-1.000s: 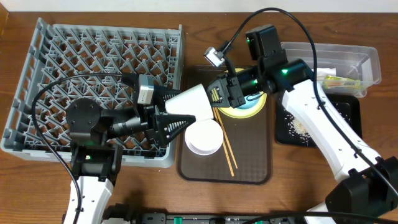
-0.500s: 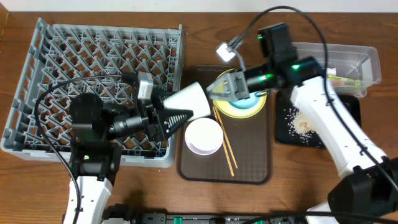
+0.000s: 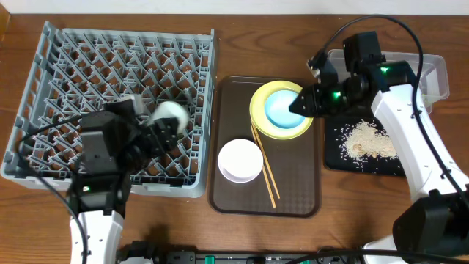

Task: Sort waste into correct bins and load items into the dishwasher
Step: 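Lower the cup into the dish rack with the left gripper and release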

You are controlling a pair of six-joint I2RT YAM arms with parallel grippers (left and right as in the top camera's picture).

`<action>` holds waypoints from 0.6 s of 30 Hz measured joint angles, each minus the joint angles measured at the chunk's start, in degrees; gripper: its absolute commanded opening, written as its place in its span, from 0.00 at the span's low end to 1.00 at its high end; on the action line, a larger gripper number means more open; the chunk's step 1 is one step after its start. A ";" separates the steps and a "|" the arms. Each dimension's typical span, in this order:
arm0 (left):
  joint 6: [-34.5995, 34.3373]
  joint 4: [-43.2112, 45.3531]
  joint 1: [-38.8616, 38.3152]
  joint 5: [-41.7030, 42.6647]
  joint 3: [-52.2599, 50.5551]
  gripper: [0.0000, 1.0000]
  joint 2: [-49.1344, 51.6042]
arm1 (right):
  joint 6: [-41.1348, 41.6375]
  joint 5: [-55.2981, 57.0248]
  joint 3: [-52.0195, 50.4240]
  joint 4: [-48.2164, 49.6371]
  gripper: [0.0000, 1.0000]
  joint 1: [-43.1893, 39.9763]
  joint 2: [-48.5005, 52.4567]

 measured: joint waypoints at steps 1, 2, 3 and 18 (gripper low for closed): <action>0.02 -1.25 0.26 -1.09 0.74 0.55 -0.02 | -0.70 2.12 0.02 -0.94 0.38 0.00 -0.46; 0.22 -4.26 0.98 -4.20 2.62 0.55 -0.22 | -1.25 4.07 0.02 -1.68 0.39 0.00 -1.01; 0.26 -7.08 1.60 -5.97 4.20 0.55 -0.24 | -1.70 6.14 0.02 -2.23 0.40 0.00 -1.77; 0.68 -16.20 5.99 -13.84 8.00 0.56 12.09 | -3.69 17.22 1.81 -3.93 0.43 -1.09 -13.14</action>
